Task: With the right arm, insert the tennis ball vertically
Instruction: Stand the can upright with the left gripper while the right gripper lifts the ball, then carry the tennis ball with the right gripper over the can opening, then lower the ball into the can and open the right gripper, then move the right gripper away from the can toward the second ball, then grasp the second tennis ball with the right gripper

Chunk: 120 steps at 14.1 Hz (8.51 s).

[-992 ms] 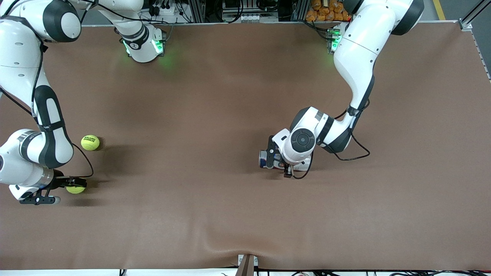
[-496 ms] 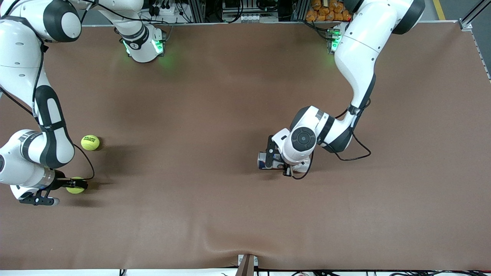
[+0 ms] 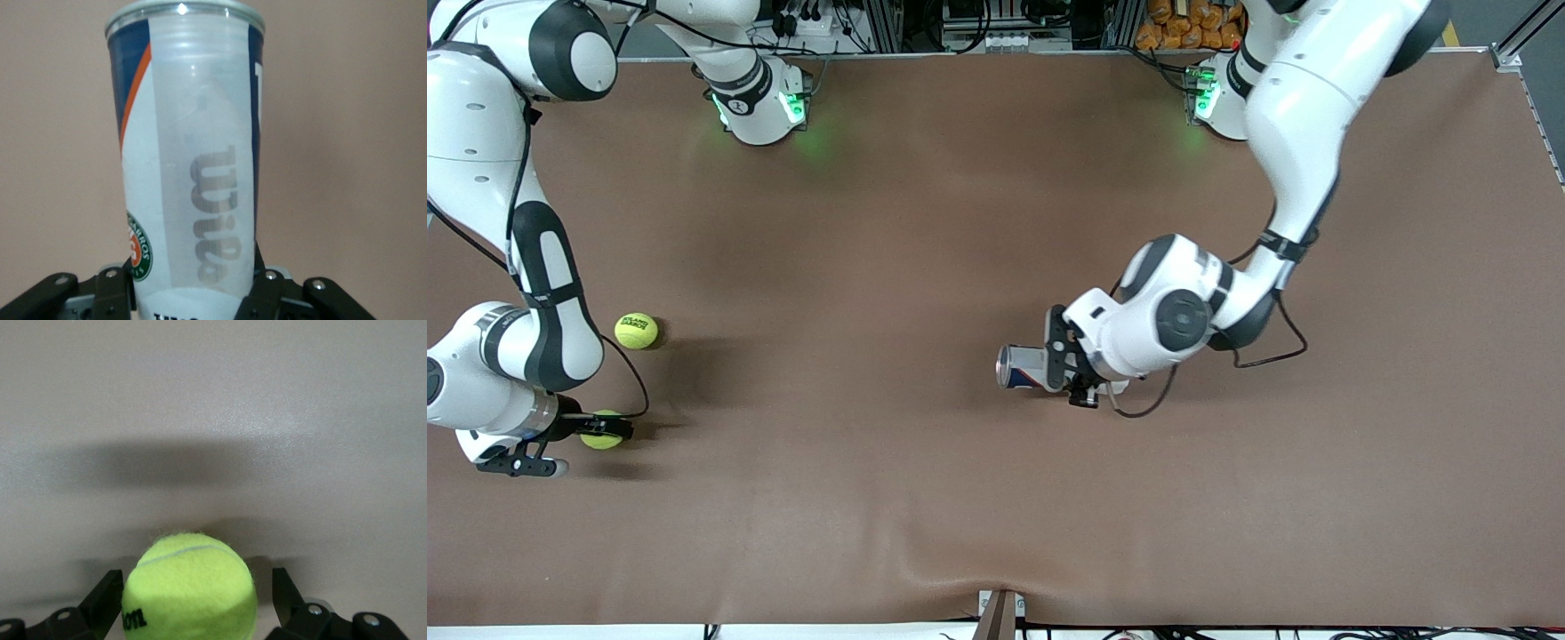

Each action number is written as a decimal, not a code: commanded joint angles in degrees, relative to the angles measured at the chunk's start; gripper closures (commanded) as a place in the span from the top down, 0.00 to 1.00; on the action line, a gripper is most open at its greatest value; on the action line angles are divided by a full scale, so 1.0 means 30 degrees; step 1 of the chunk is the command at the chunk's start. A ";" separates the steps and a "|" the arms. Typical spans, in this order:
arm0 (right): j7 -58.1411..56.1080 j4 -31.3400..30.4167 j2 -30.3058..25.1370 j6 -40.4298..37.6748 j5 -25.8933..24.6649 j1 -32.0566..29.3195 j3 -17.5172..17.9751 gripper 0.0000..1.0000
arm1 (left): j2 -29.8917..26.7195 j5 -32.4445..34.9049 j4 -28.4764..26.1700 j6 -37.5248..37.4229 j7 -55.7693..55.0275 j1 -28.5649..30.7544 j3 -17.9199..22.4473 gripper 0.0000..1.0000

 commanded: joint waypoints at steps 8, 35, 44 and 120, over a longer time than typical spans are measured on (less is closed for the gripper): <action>0.0231 0.0494 -0.0163 -0.0162 0.0067 -0.0074 0.0208 0.50 | 0.0213 -1.3095 0.0307 0.0091 1.0498 0.2022 -0.1191 0.59; 1.3079 0.0875 -0.9013 -1.2054 0.0301 1.1432 0.0413 0.57 | 0.5868 -3.5169 0.0160 -0.1493 2.8824 -0.5177 0.1650 0.67; 2.1260 -0.0849 -0.9012 -1.0890 0.0301 1.5802 0.0384 0.54 | 0.6250 -3.6342 0.0160 -0.1081 2.9996 -0.5767 0.2090 0.69; 0.1169 -0.9233 -0.5732 -0.3239 -0.0666 -0.1070 0.0120 0.62 | 0.6601 -3.6694 0.0101 -0.1110 3.0524 -0.5796 0.2061 0.79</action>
